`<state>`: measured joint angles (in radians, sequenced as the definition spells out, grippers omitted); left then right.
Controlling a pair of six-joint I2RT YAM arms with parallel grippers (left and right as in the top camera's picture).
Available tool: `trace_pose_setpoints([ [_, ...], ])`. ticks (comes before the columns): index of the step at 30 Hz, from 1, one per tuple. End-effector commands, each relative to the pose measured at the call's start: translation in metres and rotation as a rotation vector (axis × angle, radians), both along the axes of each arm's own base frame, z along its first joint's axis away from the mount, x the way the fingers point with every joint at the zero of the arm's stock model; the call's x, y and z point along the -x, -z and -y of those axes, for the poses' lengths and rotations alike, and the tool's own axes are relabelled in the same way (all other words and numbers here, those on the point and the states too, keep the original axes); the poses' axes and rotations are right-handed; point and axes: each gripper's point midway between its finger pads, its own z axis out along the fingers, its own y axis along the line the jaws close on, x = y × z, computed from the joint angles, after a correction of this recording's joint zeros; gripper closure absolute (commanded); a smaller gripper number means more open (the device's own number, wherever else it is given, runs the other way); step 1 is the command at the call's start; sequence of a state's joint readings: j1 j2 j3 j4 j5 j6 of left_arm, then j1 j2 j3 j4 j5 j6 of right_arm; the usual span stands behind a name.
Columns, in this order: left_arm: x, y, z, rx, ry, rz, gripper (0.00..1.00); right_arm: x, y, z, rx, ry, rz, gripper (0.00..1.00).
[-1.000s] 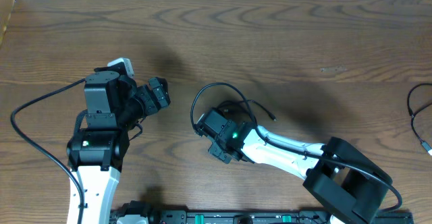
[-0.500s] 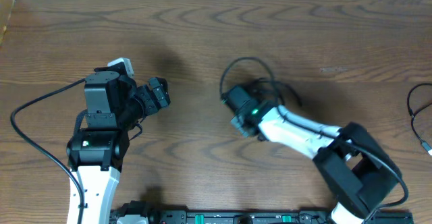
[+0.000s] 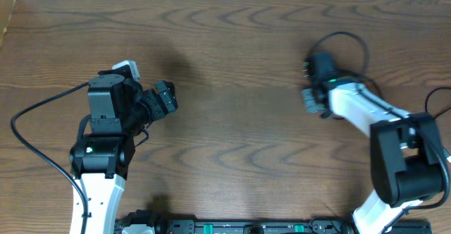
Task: Untangle cables
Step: 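Drag the last black cable rightward off the table with the right gripper, then release the black cable at the right side and hold the right gripper there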
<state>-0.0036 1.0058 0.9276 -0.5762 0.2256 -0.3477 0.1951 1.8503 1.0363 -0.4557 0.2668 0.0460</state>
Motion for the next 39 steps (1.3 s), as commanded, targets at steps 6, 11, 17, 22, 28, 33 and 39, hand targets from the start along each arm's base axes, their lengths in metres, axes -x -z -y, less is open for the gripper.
trace_pose_setpoints([
  [6,-0.001,-0.007,-0.003,-0.002,-0.02,0.017,0.04,0.006,0.005,0.111,0.014,0.308,0.011,0.99],
  [11,-0.001,-0.007,-0.003,-0.002,-0.02,0.017,0.04,0.018,0.003,0.165,0.006,0.474,0.038,0.99],
  [17,-0.001,-0.007,-0.003,-0.002,-0.02,0.017,0.04,0.021,0.006,0.189,-0.152,0.563,0.08,0.98],
  [22,-0.001,-0.007,-0.003,-0.002,-0.02,0.017,0.04,0.02,0.003,0.198,-0.133,0.58,0.101,0.74],
  [28,-0.001,-0.007,-0.003,-0.002,-0.02,0.017,0.04,0.006,-0.028,0.188,-0.165,0.54,0.185,0.48],
  [33,-0.001,-0.007,-0.003,-0.002,-0.02,0.017,0.04,-0.005,-0.105,0.185,-0.149,0.502,0.383,0.18],
  [39,-0.001,-0.006,-0.003,-0.002,-0.02,0.016,0.04,0.006,-0.224,0.168,-0.132,0.429,0.686,0.01],
])
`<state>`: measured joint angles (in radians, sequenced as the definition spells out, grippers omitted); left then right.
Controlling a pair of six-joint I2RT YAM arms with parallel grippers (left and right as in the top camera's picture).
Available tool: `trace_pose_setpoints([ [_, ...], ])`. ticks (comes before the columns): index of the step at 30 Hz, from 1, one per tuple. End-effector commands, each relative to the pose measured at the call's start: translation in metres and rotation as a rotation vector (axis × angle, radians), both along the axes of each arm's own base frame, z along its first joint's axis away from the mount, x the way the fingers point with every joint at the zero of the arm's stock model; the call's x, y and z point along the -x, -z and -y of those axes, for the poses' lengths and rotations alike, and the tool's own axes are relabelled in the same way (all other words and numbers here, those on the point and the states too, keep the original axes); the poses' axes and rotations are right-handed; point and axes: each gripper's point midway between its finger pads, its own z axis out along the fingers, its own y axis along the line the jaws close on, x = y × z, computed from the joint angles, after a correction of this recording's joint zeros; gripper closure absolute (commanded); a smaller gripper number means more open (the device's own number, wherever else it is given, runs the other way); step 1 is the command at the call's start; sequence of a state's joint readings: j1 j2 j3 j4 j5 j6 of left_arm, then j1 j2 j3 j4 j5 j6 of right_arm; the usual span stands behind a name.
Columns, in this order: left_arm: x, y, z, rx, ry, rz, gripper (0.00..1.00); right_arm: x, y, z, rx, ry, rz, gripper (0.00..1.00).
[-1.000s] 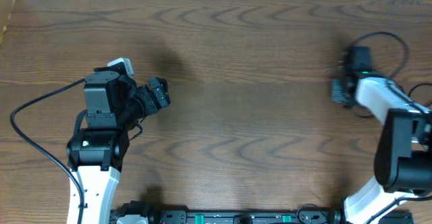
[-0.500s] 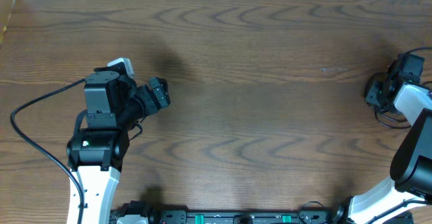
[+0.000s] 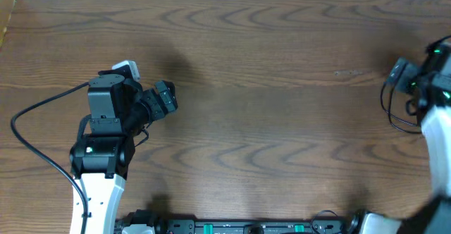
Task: Untangle cables
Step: 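Release the black cable at the right side and hold the right gripper there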
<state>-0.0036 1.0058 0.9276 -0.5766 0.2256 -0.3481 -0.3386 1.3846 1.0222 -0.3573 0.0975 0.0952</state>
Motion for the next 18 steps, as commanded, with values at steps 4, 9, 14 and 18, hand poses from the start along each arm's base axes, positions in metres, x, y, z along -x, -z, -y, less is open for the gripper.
trace_pose_setpoints([
  [4,-0.001,-0.006,-0.003,-0.002,-0.02,0.015,0.04,0.022,-0.096,-0.027,0.075,-0.049,0.24,0.01],
  [9,-0.001,-0.006,-0.003,-0.002,-0.02,0.015,0.04,0.04,-0.121,-0.038,0.091,-0.064,0.298,0.01],
  [14,-0.001,-0.006,-0.003,-0.002,-0.02,0.015,0.04,0.044,-0.12,-0.039,0.088,-0.064,0.288,0.01],
  [18,-0.001,-0.006,-0.003,-0.002,-0.02,0.015,0.04,0.048,-0.108,-0.041,0.073,-0.064,0.239,0.01],
])
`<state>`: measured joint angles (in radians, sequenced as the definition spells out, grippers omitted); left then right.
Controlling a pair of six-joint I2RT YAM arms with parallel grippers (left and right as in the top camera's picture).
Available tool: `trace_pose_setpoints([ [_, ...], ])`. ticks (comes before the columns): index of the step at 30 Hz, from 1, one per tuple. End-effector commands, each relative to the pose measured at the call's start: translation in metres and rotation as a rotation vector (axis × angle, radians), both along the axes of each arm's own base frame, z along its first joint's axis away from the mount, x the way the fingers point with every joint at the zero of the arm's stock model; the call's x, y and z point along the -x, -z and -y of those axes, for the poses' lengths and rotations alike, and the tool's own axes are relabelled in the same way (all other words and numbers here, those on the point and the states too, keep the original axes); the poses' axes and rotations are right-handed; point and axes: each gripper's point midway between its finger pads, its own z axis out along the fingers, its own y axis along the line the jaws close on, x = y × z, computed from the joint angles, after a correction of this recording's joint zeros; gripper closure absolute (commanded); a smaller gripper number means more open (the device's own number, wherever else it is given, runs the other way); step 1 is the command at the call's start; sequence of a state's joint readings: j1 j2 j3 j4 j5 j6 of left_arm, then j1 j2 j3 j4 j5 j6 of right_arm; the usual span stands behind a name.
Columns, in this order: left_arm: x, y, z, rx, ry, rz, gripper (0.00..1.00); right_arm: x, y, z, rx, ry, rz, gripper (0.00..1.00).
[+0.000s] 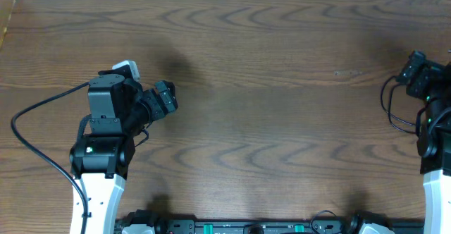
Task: Untangle cables
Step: 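Release the black cable at the right side and hold the right gripper there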
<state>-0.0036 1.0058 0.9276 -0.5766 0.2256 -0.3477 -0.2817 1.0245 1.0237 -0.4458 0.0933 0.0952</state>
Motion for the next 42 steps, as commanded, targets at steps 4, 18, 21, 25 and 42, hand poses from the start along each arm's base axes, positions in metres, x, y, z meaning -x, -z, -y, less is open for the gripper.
trace_pose_setpoints([
  [4,-0.001,-0.006,-0.003,-0.002,-0.02,0.015,0.04,0.013,0.026,-0.006,-0.035,-0.004,-0.12,0.01],
  [18,-0.001,-0.006,-0.003,-0.002,-0.02,0.015,0.04,0.061,0.082,-0.019,-0.119,-0.004,-0.414,0.01],
  [21,-0.001,-0.006,-0.003,-0.002,-0.02,0.015,0.04,0.067,0.087,-0.021,-0.128,-0.004,-0.447,0.01],
  [25,-0.001,-0.006,-0.003,-0.002,-0.02,0.015,0.04,0.07,0.09,-0.022,-0.133,-0.004,-0.463,0.01],
  [42,-0.001,-0.006,-0.003,-0.002,-0.02,0.015,0.04,0.07,0.09,-0.022,-0.133,-0.004,-0.463,0.01],
])
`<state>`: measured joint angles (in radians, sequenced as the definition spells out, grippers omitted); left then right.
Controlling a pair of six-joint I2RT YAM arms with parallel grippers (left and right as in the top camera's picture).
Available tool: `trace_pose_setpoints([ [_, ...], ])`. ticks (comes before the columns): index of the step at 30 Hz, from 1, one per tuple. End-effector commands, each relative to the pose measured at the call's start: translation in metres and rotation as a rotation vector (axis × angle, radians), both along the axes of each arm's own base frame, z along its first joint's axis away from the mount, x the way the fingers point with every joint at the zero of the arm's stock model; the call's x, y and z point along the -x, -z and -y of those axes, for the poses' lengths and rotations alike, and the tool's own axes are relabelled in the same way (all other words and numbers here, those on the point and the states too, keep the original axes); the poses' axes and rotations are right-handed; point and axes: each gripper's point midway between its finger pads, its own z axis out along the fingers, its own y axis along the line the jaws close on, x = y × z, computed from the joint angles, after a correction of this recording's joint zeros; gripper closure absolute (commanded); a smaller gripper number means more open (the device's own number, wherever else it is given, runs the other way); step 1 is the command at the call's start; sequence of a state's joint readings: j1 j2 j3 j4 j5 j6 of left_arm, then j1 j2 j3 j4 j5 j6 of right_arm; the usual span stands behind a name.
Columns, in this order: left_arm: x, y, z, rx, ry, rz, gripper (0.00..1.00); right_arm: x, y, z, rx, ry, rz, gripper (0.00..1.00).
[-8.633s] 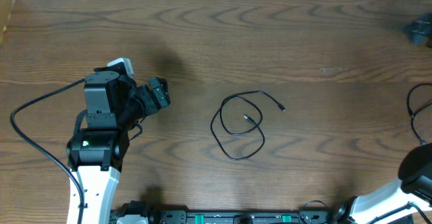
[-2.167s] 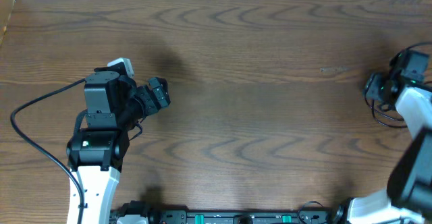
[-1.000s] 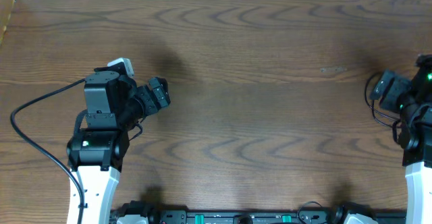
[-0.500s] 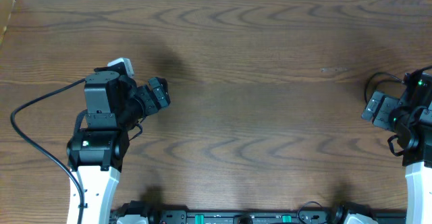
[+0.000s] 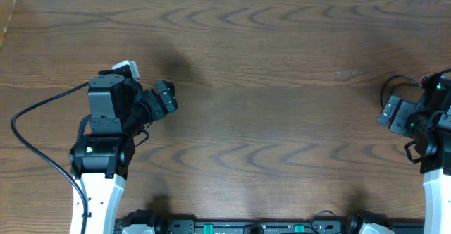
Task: Untangle cables
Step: 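Release the black cable at the right side and hold the right gripper there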
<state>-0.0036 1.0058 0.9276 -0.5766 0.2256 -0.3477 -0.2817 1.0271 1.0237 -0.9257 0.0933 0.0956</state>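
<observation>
No loose cable shows on the wooden table (image 5: 268, 121) in the overhead view. My left gripper (image 5: 167, 96) hovers left of centre and points right; nothing shows between its fingers, and their gap is too small to read. Near the right edge my right gripper (image 5: 389, 114) points left, with nothing seen in it either. Only the arms' own black leads are in sight: one loops off the left arm (image 5: 28, 125), another curls above the right wrist (image 5: 394, 86).
A rail with green-marked hardware (image 5: 239, 228) runs along the front edge between the two arm bases. The table's far edge meets a white strip at the top.
My right gripper has come down from the upper right edge to a lower spot and now points left. The left arm has not moved.
My right arm first reached in to the table's centre right. Then it stood drawn back at the right edge, a little later further up and to the right, and now lower down facing left. The left arm stayed still throughout.
</observation>
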Motion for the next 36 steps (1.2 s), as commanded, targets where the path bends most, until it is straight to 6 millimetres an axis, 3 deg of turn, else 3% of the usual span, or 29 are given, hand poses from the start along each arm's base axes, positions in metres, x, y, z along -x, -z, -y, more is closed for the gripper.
trace_pose_setpoints([
  [1,-0.001,-0.006,-0.003,-0.002,-0.02,0.015,0.04,0.0,-0.001,-0.001,0.001,-0.004,0.001,0.01],
  [15,0.001,-0.006,-0.004,-0.017,-0.012,0.017,0.04,0.0,-0.001,-0.001,0.0,-0.004,0.0,0.01],
  [26,0.027,0.02,-0.008,-0.218,0.137,0.039,0.04,0.0,-0.001,-0.001,0.001,-0.004,0.0,0.01],
  [36,0.024,0.025,-0.008,-0.284,0.133,0.362,0.04,0.0,-0.001,-0.001,0.0,-0.004,0.0,0.01],
])
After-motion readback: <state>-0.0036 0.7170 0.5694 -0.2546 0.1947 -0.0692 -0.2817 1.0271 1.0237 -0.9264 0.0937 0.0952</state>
